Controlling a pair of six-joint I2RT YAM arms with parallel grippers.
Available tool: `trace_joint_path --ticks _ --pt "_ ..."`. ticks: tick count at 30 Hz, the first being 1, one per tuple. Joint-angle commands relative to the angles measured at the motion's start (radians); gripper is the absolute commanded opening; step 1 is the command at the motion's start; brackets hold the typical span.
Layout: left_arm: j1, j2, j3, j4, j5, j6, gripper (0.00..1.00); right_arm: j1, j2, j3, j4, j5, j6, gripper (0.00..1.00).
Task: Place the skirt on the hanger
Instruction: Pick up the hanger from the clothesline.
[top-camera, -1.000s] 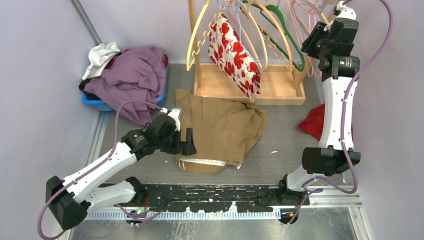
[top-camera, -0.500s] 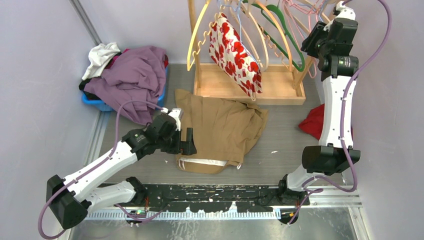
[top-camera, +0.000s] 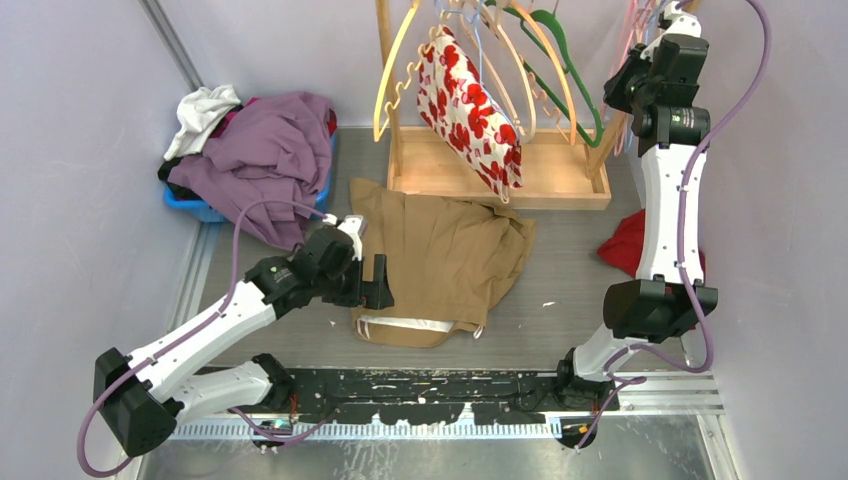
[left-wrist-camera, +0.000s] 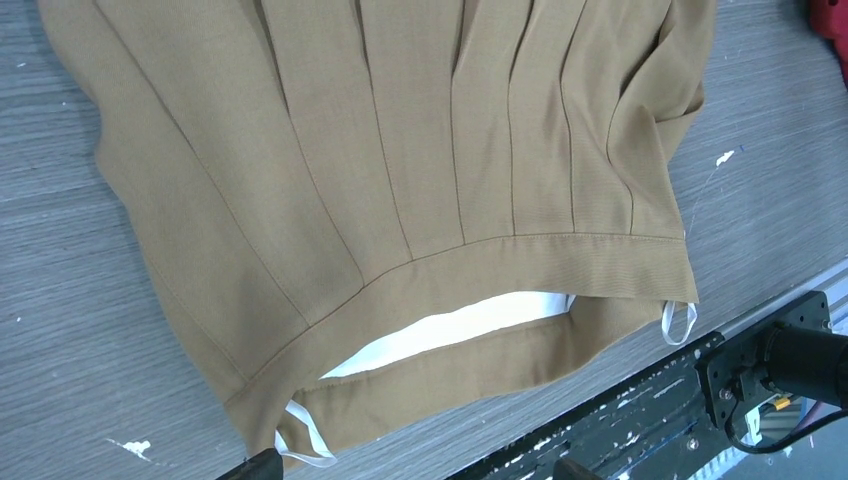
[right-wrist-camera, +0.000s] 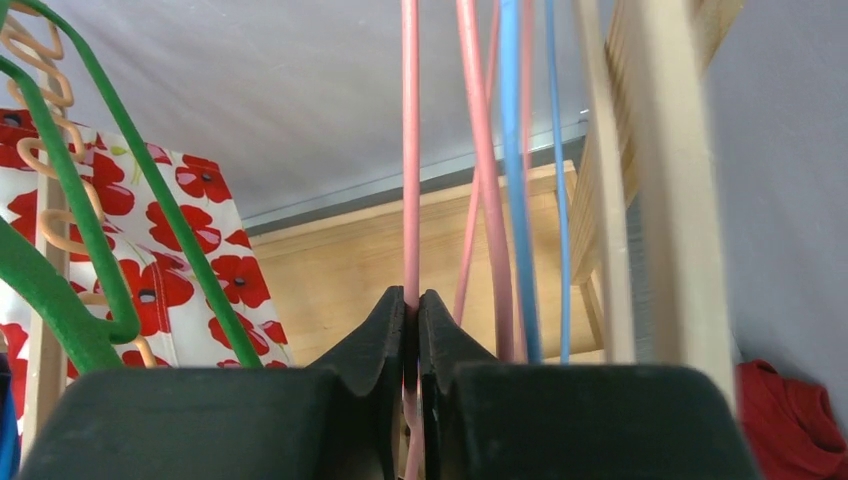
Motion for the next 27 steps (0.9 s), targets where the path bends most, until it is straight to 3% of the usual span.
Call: trace_joint_path --ticks 1,4,14,22,27 --pt "0.003 0.002 0.048 0.029 -0.01 0.021 0.99 -0.005 -0.027 0.041 0.074 -0.014 -0.039 0.08" --pt "0.003 0.003 0.048 0.027 -0.012 0.022 1.0 -0.005 -0.054 0.026 0.094 -0.02 -0.062 0.02" --pt "0.002 -0.01 0.048 0.017 -0.014 0.019 1.0 -0.006 -0.172 -0.035 0.159 -0.079 -0.103 0.01" --pt "0.003 -0.031 0.058 -0.015 -0.027 0.017 0.99 -0.005 -0.26 -0.095 0.055 -0.102 -0.085 0.01" --pt "0.003 -0.05 0.063 -0.053 -0.028 0.016 0.99 -0.005 -0.35 -0.224 -0.021 -0.099 -0.035 0.01"
